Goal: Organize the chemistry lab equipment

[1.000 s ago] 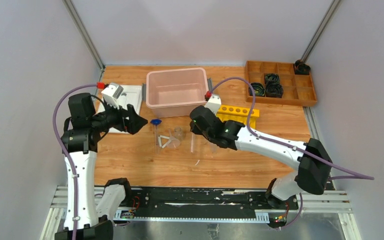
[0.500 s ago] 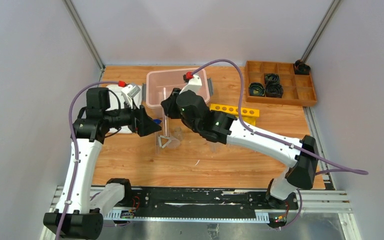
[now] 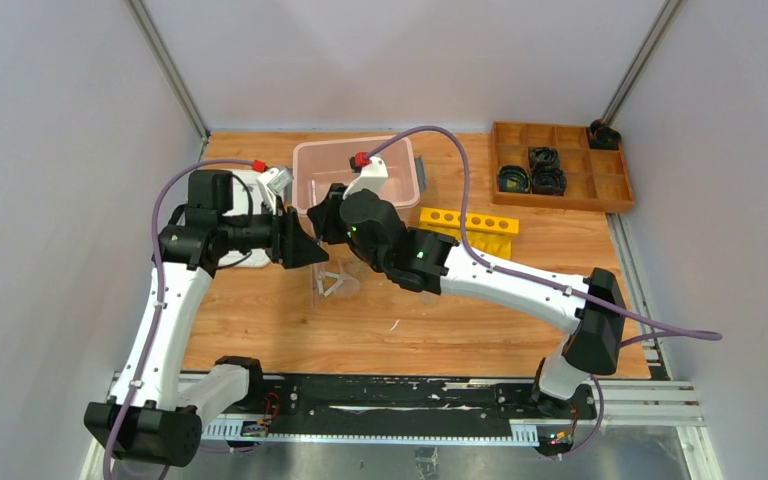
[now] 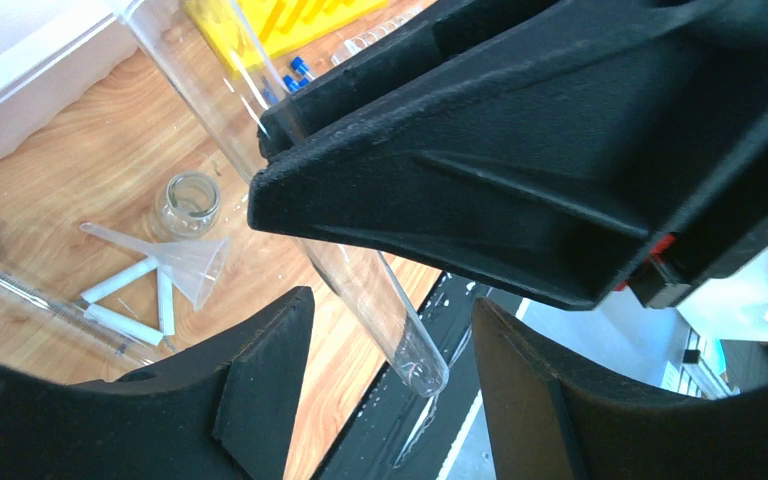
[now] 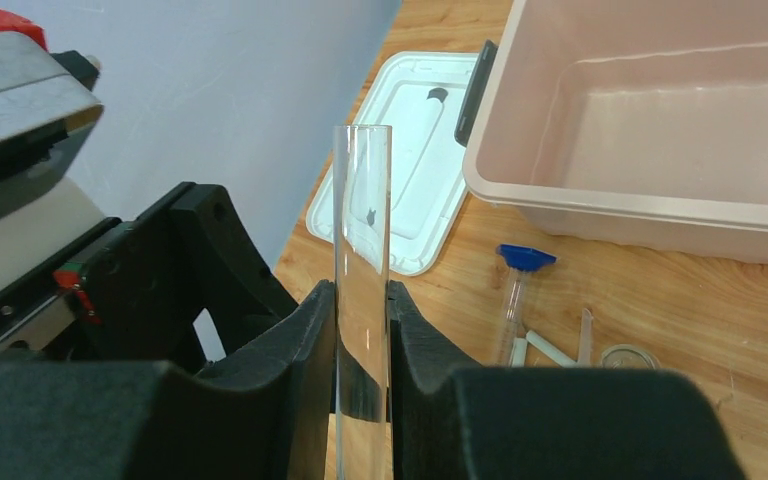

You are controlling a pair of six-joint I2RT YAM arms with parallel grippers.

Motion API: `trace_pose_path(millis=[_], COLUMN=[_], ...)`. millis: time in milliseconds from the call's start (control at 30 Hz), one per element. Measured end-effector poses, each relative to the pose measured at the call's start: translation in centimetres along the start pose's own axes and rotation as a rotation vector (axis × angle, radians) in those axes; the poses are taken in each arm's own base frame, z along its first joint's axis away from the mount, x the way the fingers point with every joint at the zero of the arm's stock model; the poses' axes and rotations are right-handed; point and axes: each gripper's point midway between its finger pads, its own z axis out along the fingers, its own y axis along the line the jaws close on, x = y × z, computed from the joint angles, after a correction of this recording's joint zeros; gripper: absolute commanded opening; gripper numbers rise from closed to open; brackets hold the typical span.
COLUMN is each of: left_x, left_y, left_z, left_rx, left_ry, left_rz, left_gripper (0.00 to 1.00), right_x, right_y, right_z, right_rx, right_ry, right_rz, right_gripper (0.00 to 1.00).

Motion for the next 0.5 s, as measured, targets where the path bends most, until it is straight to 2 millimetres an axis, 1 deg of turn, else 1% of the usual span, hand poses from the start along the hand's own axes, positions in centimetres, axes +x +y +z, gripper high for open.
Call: trace_pose_path(millis=[67,133,267,300,333,367,467,500], left_x=[0.1,0.1,0.2,0.2,0.2,0.2,0.1,0.1], left_y=[0.1,0.2,0.2,0.2,0.5,0.8,0.9,0.9], left_z=[0.1,0.2,0.4,0.4,0.5,0.5,0.5,0.5], left_rx=[0.000,0.001,0.010,0.013,-0.004,-0.017,-0.017,-0.017], left_ry=[0.005,0.008,0.016,0.018,0.020,0.021,0.020,0.019], left_rz=[-0.005,-0.008,-0.021,-0.023,-0.026,-0.035,-0.030,-0.020], left_gripper=[0.62,0.55,0.23,0.17,0.11,0.06,0.00,0.00], right_x=[-0.2,-0.4,-0.9,-1.1,-1.2,-1.4,-1.6,-1.6], right_y=[0.2,0.3,0.5,0.6,0.6,0.7,0.5,0.6], right_z=[0.0,0.0,-0.1,-0.2,-0.3,-0.5,-0.7,-0.7], right_rx=[-0.005,-0.007,-0.016,-0.019,-0.018,-0.022,-0.013,-0.013], right_ry=[-0.008,-0.016,-0.032,-0.036,-0.039,-0.042,-0.045,-0.044], right_rz=[0.002,0.003,0.005,0.005,0.004,0.001,-0.002,0.003], right_gripper=[0.00,0.00,0.00,0.05,0.13,0.24,0.50,0.55])
